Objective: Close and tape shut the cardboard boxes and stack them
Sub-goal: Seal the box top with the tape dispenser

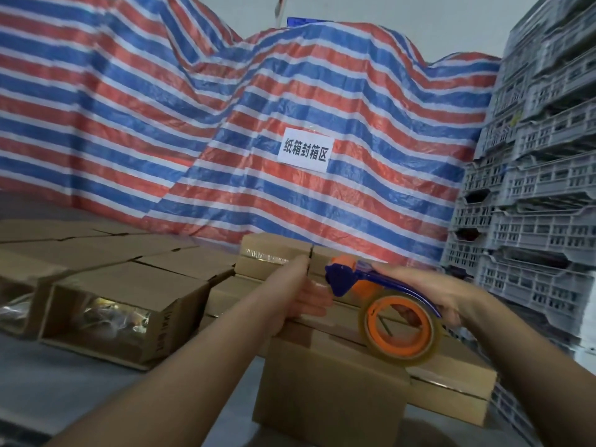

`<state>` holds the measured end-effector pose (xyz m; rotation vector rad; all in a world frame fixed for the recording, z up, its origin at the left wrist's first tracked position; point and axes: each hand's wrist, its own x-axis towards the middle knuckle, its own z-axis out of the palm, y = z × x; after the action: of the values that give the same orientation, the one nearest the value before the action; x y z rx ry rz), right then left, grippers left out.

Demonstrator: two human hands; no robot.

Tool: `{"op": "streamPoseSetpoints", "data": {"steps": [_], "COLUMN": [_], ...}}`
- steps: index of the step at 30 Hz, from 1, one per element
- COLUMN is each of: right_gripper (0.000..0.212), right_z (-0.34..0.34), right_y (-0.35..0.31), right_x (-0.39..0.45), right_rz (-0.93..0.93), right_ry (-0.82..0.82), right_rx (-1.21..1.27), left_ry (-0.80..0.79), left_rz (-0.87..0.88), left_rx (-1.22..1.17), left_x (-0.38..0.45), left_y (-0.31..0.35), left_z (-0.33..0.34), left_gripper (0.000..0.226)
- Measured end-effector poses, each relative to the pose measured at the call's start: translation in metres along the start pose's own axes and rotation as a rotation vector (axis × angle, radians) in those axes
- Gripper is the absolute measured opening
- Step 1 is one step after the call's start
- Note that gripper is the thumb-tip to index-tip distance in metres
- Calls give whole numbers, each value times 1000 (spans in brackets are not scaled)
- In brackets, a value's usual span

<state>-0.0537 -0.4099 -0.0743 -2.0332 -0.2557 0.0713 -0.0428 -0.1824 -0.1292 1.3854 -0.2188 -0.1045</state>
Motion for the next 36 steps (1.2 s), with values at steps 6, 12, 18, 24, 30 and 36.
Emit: {"op": "streamPoseSetpoints", "data": {"steps": [6, 12, 18, 24, 30, 36], "right_gripper": [75, 76, 69, 75, 88, 97], "right_z": [-1, -3, -7, -6, -29, -38], "right_y": [1, 4, 0, -8, -9, 1], "right_x": [-2, 1, 4, 13, 7, -2], "right_rz": [24, 16, 54, 123, 238, 206], "right_ry": [9, 1, -65, -137, -144, -126], "right_rx": [35, 35, 6, -37, -87, -115], "left_ry": [55, 113, 252, 324, 366, 312], "left_rz": [-18, 2, 39, -33, -87, -53], "left_rx": [88, 10, 103, -140, -332, -375], "left_x": [-6, -8, -1, 6, 8, 12], "left_y": [1, 0, -15, -26, -25, -27], "left_z": [12, 19, 30, 24, 19, 20], "left_gripper": [22, 14, 19, 31, 36, 31]}}
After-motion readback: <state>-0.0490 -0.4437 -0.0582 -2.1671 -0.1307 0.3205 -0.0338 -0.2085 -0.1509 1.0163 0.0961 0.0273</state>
